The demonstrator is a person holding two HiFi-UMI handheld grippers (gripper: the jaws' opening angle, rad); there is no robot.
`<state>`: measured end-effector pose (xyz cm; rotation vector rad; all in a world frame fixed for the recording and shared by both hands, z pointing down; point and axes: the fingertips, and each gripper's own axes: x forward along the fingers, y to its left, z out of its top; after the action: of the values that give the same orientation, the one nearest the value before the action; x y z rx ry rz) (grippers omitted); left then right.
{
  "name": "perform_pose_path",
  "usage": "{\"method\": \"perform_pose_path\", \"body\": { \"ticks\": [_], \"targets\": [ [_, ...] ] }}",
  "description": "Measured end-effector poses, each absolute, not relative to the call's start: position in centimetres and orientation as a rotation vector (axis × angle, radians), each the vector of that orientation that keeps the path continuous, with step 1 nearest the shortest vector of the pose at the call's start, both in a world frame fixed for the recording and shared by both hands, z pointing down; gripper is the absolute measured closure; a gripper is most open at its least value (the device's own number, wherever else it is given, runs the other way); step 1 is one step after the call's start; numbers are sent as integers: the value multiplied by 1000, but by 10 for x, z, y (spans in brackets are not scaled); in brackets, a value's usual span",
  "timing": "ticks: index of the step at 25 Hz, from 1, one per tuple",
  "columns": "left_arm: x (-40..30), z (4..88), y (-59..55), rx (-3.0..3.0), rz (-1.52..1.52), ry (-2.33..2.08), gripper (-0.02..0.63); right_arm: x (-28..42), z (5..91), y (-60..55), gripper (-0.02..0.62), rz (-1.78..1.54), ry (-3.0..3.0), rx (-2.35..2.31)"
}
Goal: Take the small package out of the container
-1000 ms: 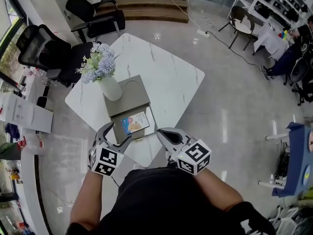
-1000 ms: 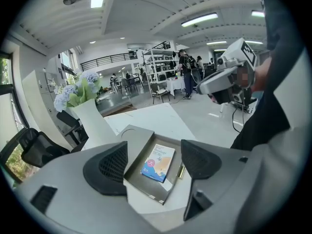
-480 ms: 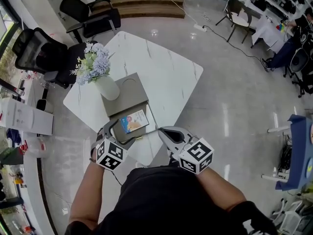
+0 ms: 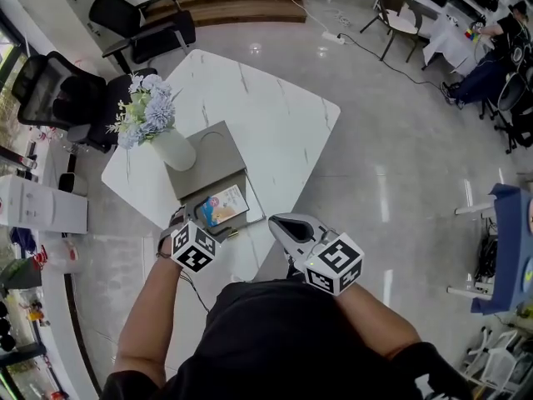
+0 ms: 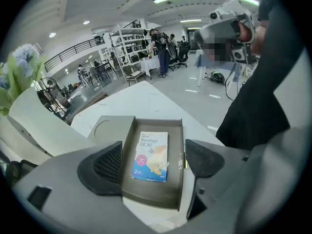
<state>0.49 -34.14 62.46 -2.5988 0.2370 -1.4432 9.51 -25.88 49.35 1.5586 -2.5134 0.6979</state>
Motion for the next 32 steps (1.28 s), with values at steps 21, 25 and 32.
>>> {"method": "perform_pose_path", "body": {
  "ticks": [21,25,32],
  "targets": [
    [14,724,-373,-2431,-1786,-6,202,101,515,-266,594,775,-2476,1534],
    [14,735,-373,-2424,-1838,-25,202,104,518,-268,594,786,-2466,1541],
    [12,747,-372,-2424,-1917,-80,196,110,522,-271,594,802,-2450,1557]
  ]
}}
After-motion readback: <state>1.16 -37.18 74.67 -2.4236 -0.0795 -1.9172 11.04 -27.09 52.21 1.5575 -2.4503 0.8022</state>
